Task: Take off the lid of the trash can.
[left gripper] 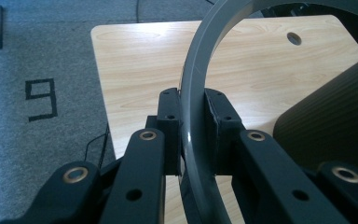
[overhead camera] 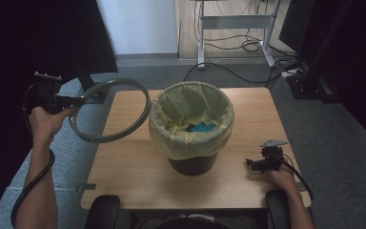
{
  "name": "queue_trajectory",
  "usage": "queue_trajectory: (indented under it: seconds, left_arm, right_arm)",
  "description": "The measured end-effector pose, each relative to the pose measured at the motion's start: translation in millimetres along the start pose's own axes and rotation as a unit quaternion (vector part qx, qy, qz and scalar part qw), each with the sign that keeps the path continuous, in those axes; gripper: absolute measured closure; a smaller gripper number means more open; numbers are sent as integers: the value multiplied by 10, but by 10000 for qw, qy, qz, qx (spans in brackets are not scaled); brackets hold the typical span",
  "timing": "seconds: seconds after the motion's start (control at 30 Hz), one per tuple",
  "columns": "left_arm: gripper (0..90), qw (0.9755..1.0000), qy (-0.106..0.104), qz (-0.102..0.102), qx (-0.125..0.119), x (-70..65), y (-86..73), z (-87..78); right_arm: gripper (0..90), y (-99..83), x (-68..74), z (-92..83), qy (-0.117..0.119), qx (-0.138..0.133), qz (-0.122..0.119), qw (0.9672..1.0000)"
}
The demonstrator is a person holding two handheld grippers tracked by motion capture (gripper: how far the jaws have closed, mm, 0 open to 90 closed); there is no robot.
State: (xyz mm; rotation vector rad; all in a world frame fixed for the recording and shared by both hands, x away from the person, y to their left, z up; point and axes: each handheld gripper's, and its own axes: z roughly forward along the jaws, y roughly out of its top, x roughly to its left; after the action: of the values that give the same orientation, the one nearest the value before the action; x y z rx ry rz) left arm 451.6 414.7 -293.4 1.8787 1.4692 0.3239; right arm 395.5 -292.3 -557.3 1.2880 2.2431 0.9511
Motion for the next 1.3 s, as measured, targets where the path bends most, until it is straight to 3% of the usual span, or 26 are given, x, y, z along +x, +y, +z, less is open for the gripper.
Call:
queue_trajectory:
  seconds: [0.93, 1.3]
  left_arm:
    - [779, 9993, 24, -316, 194, 276, -510, 549]
    - [780, 9992, 116, -363, 141, 270, -693, 830]
  right_arm:
    - [0, 0, -1, 0, -3, 1, -8, 10000]
    - [0, 0, -1, 0, -2, 0, -5, 10000]
